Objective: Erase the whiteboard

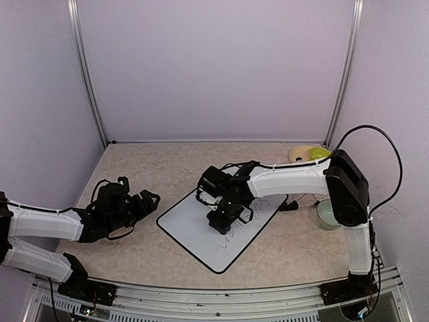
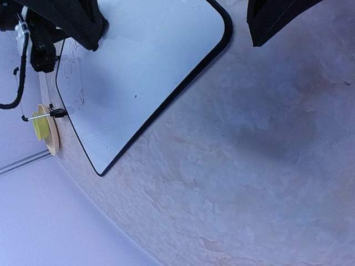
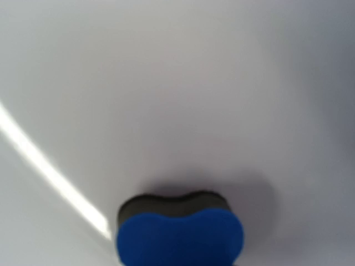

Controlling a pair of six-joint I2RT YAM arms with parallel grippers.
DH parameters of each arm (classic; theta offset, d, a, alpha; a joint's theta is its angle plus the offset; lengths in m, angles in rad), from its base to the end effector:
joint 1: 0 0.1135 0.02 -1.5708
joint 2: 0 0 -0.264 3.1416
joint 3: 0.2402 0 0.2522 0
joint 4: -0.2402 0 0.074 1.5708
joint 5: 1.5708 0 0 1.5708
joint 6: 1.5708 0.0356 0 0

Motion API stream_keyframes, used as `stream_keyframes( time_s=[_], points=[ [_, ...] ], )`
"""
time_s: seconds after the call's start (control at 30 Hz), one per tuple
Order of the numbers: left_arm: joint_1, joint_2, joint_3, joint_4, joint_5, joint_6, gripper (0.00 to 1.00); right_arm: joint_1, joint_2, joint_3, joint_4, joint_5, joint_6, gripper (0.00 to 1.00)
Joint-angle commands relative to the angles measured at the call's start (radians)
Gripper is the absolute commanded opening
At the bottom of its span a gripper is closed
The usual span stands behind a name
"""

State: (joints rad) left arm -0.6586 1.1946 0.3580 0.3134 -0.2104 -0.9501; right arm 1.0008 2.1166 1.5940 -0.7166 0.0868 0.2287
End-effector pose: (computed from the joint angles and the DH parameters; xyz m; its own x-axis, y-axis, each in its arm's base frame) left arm 0.1832 -0.1324 0.1630 -0.6003 -0.5414 -0.5887 -0.0565 0.7630 -0.6440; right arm 0.2373 0.3645 0.1654 -0.6837 -0.6480 -0.3357 -0.6864 0.7272 -0.0060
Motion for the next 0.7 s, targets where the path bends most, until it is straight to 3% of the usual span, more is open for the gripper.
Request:
stream_keyframes(
  time_s=[0.0,0.3,0.47,0.67],
  points=[
    [-0.007,0.007,0.013,0.017,-0.001,-0.004,0.89,0.01,0.043,0.15,-0.053,-0.075,-0.021,0.33],
    [-0.009,-0.046,-0.003,-0.027,-0.024,-0.006,0.89,-0.121,0.251,0.39,-0.149,0.037,-0.044,0.34],
    [-0.009,-0.058,-0.008,-0.033,-0.027,-0.007,0.89,-0.201,0.254,0.362,-0.153,0.077,-0.057,0.34],
    [-0.01,-0.046,-0.006,-0.018,-0.023,-0.01,0.89,-0.291,0.166,0.207,-0.127,0.106,-0.08,0.34]
  ],
)
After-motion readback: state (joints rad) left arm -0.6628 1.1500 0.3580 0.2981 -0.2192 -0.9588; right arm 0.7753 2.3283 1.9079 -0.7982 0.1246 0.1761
